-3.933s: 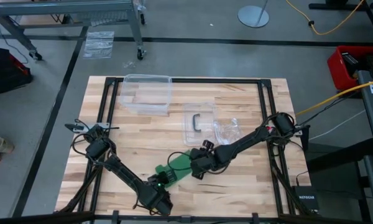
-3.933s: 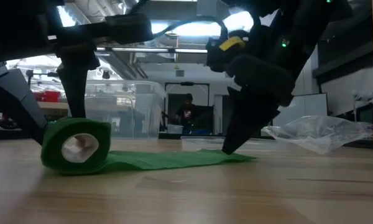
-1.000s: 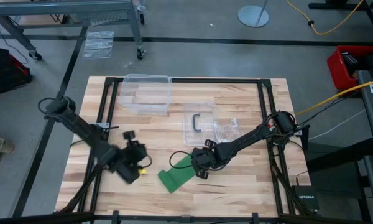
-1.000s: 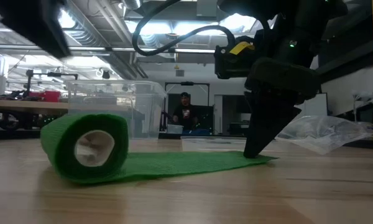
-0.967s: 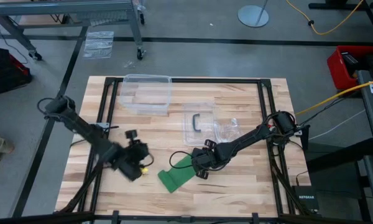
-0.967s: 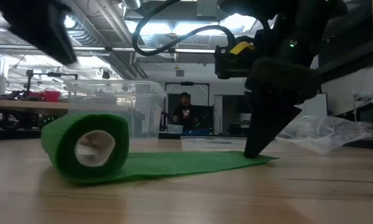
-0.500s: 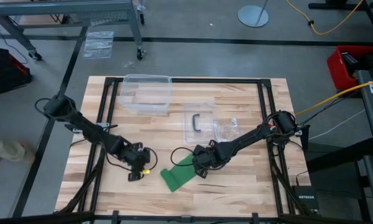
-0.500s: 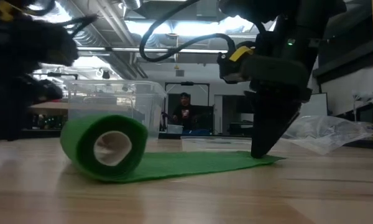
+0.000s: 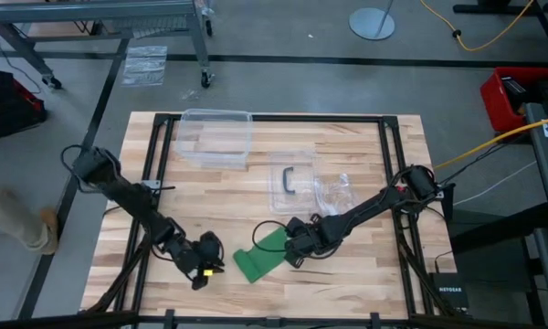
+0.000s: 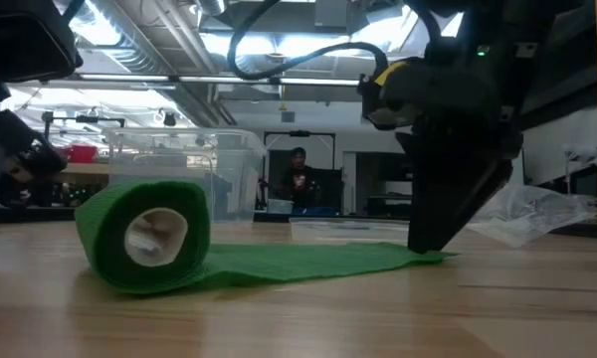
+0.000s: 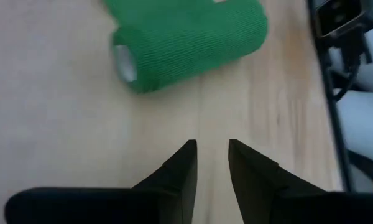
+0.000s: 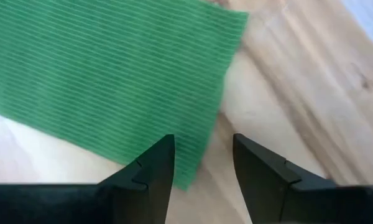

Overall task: Roll bandage
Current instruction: Roll the green bandage

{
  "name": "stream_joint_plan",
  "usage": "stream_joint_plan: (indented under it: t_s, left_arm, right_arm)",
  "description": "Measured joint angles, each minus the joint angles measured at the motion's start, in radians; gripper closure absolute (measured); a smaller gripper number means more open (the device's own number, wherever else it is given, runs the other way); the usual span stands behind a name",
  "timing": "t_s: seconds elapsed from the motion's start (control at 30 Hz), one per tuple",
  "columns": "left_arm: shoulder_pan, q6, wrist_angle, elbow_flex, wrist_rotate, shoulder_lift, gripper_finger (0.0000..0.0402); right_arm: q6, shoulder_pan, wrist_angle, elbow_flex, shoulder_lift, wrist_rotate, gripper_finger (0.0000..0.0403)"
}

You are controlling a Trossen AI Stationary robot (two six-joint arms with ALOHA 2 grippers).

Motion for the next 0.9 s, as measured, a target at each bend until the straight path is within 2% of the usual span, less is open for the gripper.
stream_joint_plan:
  t_s: [0.07,0.23,0.37,0.6,0.9]
  left_arm:
    - [0.0,0.0,0.051,0.011,-0.006,0.055,0.0336]
    - [0.015,0.049,0.062,0.1,-0.015,0.188,0.0371]
    - [0.025,0.12,0.057,0.165,-0.017,0.24,0.0393]
    - [0.032,0.232,0.042,0.219,-0.107,0.244,0.0401]
    - [0.098,0.253,0.047,0.221,-0.113,0.244,0.0401]
  right_arm:
    - [0.0,0.005,0.005,0.0,0.001,0.002,0.0237]
    - [-0.005,0.006,-0.005,0.0,0.001,0.018,0.0237]
    - [-0.018,0.006,-0.012,0.0,0.001,0.039,0.0237]
    - [-0.032,0.005,-0.068,0.0,0.002,0.097,0.0237]
    - [-0.035,0.005,-0.077,0.0,0.002,0.106,0.0237]
